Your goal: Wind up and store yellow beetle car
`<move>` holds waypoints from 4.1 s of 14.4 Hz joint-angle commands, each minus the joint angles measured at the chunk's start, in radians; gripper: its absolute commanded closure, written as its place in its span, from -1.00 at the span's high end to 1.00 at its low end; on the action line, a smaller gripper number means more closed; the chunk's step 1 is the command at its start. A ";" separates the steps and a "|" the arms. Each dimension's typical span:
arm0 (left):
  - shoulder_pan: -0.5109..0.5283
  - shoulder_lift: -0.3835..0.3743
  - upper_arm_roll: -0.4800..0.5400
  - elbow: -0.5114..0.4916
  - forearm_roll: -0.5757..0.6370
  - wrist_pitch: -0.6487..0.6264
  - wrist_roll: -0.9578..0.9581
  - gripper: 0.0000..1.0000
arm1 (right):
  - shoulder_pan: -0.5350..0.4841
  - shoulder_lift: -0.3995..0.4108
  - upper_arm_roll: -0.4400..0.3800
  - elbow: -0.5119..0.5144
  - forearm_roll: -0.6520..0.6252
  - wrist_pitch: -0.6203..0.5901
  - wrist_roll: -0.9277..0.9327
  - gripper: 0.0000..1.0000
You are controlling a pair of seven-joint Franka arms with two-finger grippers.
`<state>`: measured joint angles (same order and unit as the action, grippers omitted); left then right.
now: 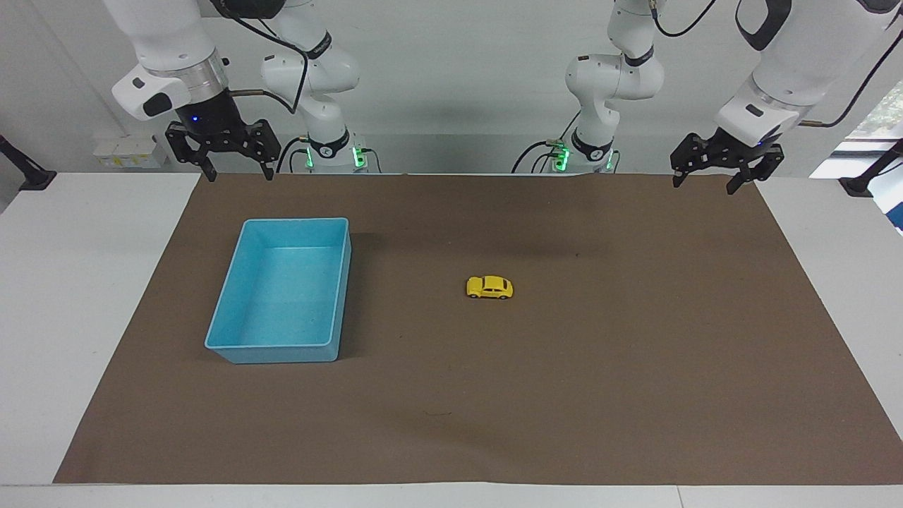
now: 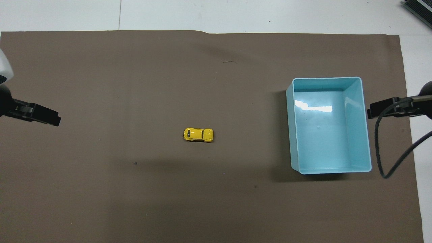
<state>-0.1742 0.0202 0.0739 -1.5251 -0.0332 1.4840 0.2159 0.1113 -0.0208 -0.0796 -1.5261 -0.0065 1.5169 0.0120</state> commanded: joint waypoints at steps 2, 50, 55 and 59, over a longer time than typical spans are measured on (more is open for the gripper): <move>-0.063 0.007 0.004 -0.013 -0.014 0.067 0.204 1.00 | -0.010 -0.011 0.006 -0.002 0.007 -0.009 0.013 1.00; -0.480 0.302 0.001 -0.512 -0.082 0.969 0.832 -1.00 | -0.012 -0.011 -0.011 -0.002 0.007 -0.011 -0.003 1.00; -0.419 0.297 0.000 -0.540 -0.082 0.980 0.904 -1.00 | -0.010 -0.018 -0.014 -0.011 0.007 -0.011 -0.009 1.00; -0.367 0.291 0.000 -0.561 -0.082 0.980 0.977 -1.00 | -0.010 -0.030 -0.012 -0.034 0.008 -0.001 -0.032 1.00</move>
<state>-0.5847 0.2968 0.0715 -2.0519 -0.1125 2.4360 1.1320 0.1109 -0.0224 -0.0957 -1.5293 -0.0065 1.5168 0.0077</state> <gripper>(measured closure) 0.551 0.000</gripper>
